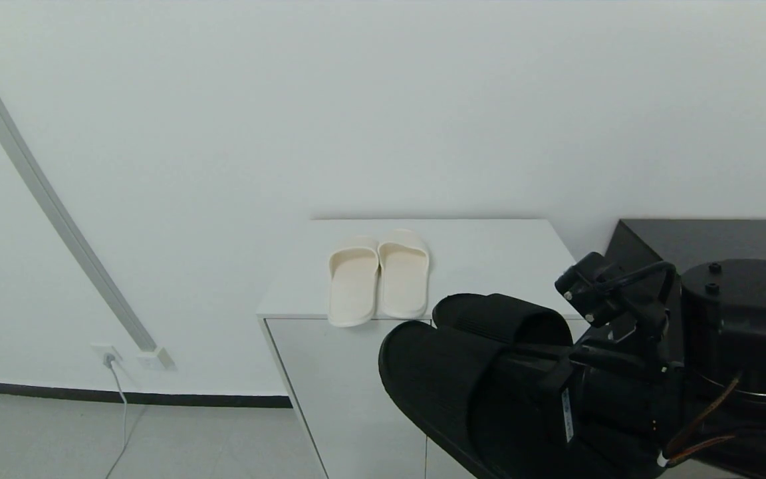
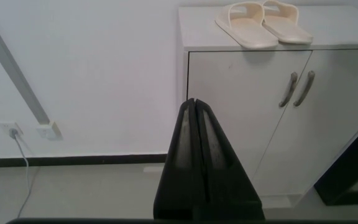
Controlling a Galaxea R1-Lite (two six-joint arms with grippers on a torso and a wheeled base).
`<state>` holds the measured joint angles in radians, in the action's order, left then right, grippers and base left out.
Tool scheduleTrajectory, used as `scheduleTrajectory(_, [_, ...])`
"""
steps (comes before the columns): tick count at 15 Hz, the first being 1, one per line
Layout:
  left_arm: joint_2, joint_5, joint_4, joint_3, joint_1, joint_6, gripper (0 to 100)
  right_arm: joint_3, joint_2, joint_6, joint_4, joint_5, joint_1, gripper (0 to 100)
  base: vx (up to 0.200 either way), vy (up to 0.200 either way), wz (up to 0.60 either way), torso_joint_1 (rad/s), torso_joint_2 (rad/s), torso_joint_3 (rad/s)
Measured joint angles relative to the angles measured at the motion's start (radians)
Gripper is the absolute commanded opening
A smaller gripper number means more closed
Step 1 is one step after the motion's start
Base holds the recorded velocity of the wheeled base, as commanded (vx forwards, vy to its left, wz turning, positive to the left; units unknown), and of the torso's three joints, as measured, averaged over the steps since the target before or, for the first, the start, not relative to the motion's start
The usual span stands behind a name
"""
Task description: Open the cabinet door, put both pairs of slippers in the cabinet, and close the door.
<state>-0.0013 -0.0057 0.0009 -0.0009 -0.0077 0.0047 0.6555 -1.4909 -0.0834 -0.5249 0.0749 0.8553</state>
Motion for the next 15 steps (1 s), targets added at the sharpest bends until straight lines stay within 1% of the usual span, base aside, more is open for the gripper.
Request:
scheduleTrajectory(7, [0.0, 0.0, 0.001, 0.0, 0.0, 0.0, 0, -0.002, 0.001, 0.0, 0.001, 0.0, 0.001, 0, 0.0, 0.0, 0.0, -0.162, 0.38, 0.205])
scheduleTrajectory(15, [0.0, 0.001, 0.001, 0.0, 0.001, 0.002, 0, -0.018, 0.0, 0.0, 0.0, 0.004, 0.0, 0, 0.0, 0.0, 0.0, -0.224, 0.53, 0.309])
